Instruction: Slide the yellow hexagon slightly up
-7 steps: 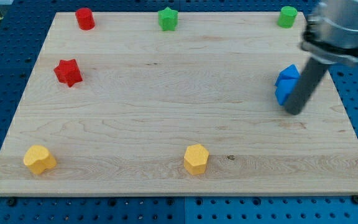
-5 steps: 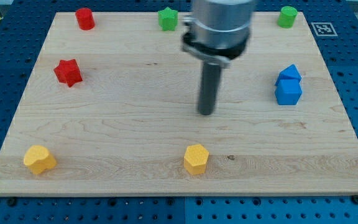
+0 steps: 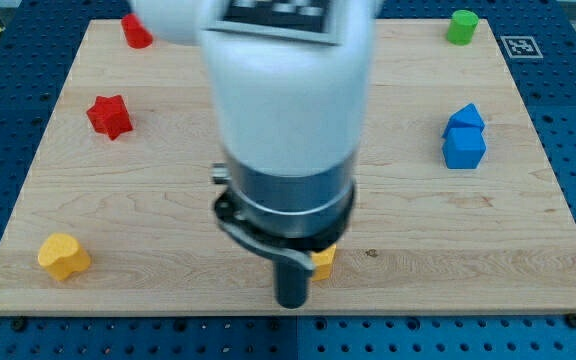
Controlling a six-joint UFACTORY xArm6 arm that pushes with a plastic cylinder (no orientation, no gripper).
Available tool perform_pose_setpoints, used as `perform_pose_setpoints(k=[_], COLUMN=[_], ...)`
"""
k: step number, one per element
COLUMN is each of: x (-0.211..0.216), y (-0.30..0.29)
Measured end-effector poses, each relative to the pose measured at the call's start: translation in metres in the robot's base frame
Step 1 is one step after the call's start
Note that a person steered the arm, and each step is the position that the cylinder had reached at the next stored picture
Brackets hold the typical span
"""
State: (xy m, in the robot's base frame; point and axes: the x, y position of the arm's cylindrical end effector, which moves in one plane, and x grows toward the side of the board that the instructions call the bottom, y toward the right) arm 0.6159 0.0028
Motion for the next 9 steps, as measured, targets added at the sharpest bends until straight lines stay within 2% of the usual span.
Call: perform_pose_setpoints(k=[2, 6, 8, 9], x=[-0.001, -0.002, -0.031, -0.031], y=[-0.011, 0.013, 0.013, -0.026])
